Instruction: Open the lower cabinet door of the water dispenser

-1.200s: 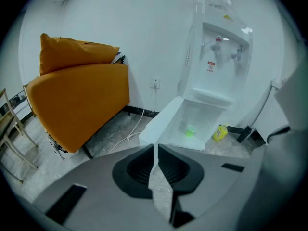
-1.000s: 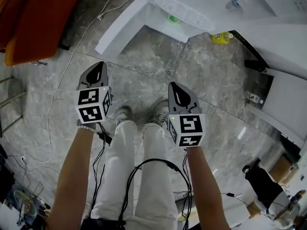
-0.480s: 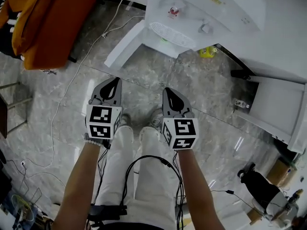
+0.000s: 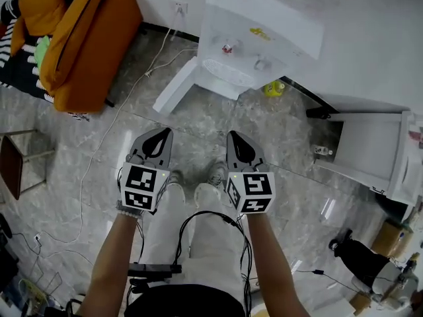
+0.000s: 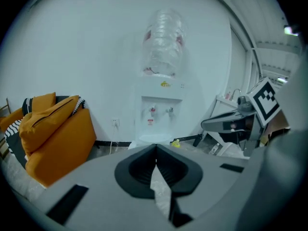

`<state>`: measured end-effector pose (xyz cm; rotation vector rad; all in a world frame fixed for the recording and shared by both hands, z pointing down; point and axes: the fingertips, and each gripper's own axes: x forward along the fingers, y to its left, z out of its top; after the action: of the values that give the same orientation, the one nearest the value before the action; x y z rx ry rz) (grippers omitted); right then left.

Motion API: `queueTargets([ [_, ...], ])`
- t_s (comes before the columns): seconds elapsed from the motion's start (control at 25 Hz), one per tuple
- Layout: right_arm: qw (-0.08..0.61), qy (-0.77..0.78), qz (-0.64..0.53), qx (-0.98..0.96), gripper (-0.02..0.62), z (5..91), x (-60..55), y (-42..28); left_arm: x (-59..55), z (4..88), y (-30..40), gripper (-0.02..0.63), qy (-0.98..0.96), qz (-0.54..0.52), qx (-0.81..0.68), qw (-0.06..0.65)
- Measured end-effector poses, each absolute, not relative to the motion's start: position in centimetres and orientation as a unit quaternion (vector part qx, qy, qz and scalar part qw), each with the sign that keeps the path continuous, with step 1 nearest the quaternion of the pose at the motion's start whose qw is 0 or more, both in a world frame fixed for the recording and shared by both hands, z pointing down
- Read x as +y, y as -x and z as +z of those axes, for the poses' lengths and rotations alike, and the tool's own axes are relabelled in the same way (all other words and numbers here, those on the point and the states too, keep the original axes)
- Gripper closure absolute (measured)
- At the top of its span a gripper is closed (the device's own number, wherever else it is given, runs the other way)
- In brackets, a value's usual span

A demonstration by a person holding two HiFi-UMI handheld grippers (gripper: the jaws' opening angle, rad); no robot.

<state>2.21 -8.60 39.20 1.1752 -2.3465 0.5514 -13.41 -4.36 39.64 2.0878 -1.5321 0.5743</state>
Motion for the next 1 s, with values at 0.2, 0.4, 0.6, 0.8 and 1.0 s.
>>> queueTargets([
  [0.2, 0.212, -0.437, 0.192, -0.853, 0.592, 35.0, -7.8, -1.9, -3.3, 35.3, 13.3, 0.592, -0.775, 0.209, -0.548, 0.235],
  [0.4, 0.205, -0.422, 0.182, -0.864, 0.592, 31.5, -5.9, -1.3, -3.2, 30.1, 13.3, 0.592, -0.783, 0.191, -0.550, 0.219],
  [0.6, 0.196, -0.419, 0.165, -0.871, 0.592, 27.8, -4.6, -0.9, -2.5, 25.4, 13.4, 0.592, -0.798, 0.185, -0.543, 0.185],
  [0.8, 0.180, -0.423, 0.148, -0.876, 0.592, 23.8, -3.7, -1.0, -1.9, 21.2, 13.5, 0.592, -0.812, 0.176, -0.533, 0.158],
  [1.0, 0.164, -0.432, 0.137, -0.876, 0.592, 21.0, -2.8, -1.5, -1.4, 18.0, 13.6, 0.592, -0.821, 0.166, -0.528, 0.140],
])
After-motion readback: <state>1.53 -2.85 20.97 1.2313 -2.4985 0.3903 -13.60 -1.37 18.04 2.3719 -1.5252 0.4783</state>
